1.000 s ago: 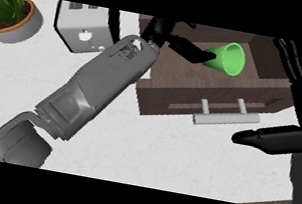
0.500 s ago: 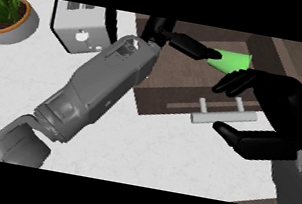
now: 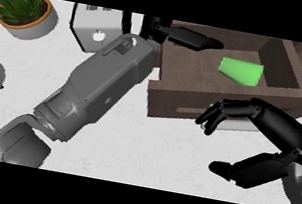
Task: Pick up the cup, place it into the drawer and close the drawer
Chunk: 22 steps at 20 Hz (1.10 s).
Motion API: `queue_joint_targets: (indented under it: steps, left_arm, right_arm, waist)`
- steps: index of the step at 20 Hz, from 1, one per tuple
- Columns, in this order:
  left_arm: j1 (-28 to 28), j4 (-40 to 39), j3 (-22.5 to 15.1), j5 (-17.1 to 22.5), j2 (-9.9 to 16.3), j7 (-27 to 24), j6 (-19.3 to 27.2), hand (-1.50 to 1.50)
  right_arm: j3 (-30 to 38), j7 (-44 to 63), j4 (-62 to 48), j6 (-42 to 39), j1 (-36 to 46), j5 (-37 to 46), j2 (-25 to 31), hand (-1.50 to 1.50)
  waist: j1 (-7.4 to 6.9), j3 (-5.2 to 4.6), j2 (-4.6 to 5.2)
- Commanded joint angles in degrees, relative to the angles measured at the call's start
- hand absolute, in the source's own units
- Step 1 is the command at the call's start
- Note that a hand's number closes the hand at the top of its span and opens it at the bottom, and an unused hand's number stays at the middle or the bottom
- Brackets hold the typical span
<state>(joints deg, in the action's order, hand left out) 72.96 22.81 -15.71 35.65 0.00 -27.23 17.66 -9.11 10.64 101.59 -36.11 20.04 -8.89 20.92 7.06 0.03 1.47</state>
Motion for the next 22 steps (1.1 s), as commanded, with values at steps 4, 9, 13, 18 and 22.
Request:
queue_joint_targets:
  steps: [4, 9, 13, 18, 22]
  left_arm:
    - [-0.46, -1.12, 2.24, 2.37, 0.00, -2.65, -0.67, -1.50]
    - [-5.27, 1.31, 2.68, 2.21, 1.06, -5.63, -4.03, -1.50]
    - [-8.74, 4.77, 2.64, 2.66, 2.90, -4.09, -6.01, -1.50]
    - [-13.32, 9.93, 2.29, 2.59, 4.22, -4.23, -6.75, -1.50]
    - [-16.08, 13.41, 1.98, 2.95, 6.30, -1.78, -8.65, -1.50]
  right_arm:
    - [-5.59, -4.55, -1.62, 5.89, -3.61, 21.70, 1.63, -1.50]
    - [-8.87, -11.08, -18.49, 12.19, -1.10, 31.26, -1.27, -1.50]
    - [-12.31, -16.81, -31.69, 14.43, 1.90, 36.89, -2.43, -1.50]
    - [-9.67, -23.56, -50.66, 20.76, 9.70, 40.40, -4.95, 1.50]
    - [-4.88, -27.79, -60.17, 24.18, 17.73, 39.14, -6.83, 1.50]
  waist:
    - [-4.67, 0.04, -0.63]
    - [-7.95, 0.03, -0.84]
    - [-10.08, 0.06, -0.99]
    - [-12.04, 0.14, -0.85]
    - [-13.08, 0.19, -0.78]
